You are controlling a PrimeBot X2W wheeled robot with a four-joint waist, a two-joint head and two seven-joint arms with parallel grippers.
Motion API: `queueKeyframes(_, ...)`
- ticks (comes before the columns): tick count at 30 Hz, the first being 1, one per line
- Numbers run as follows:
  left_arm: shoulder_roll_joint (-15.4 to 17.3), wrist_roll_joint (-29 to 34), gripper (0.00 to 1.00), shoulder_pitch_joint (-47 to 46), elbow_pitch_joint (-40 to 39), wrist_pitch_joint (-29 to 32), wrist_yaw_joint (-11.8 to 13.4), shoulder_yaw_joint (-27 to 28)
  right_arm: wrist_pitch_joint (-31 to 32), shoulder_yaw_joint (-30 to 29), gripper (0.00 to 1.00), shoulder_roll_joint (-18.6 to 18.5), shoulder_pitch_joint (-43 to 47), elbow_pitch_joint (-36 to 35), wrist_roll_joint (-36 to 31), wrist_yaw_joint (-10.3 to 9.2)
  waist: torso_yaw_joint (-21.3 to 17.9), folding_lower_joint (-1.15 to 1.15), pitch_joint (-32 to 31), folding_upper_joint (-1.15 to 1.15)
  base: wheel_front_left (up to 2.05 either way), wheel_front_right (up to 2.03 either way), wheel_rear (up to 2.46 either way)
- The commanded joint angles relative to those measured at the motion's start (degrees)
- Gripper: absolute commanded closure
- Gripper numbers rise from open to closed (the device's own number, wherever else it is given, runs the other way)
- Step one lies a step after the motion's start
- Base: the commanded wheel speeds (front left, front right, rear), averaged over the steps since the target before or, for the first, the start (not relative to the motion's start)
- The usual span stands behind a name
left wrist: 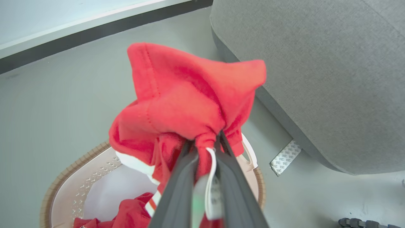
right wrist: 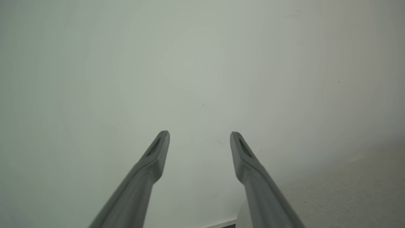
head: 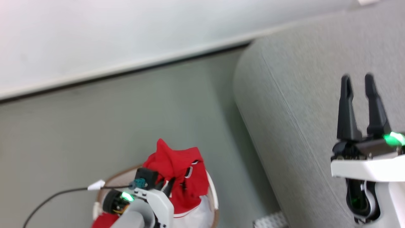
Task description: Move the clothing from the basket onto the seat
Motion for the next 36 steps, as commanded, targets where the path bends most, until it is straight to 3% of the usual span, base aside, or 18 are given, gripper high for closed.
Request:
queueKeyframes(1,0.0,-2.3,1.0,2.5,-2.5,-0.6,-0.1,-0.2,0.1,0.0,0.0,-0.7,2.0,0.7,0.2,-0.12,4.9,0.01,-6.4,0.0,0.0,0.0,0.0)
queueKeyframes(6,0.1,-5.3,1.0,4.2,-11.6,-0.9,-0.1,0.4,0.1,0.0,0.0,-1.4,4.9,1.4,-0.2,-0.12,8.2,0.01,-10.2,0.0,0.0,0.0,0.0)
queueKeyframes(20,0.7,-4.6,1.0,3.5,-32.5,-0.9,0.0,4.8,0.1,2.7,0.0,-1.2,10.0,3.6,-1.8,-0.12,15.1,0.01,-16.4,0.0,0.0,0.0,0.0)
queueKeyframes(36,1.9,-6.0,1.0,3.5,-45.7,0.9,1.9,5.7,0.1,8.6,0.0,-1.5,11.3,6.5,-3.0,-0.12,16.7,0.01,-17.2,0.0,0.0,0.0,0.0)
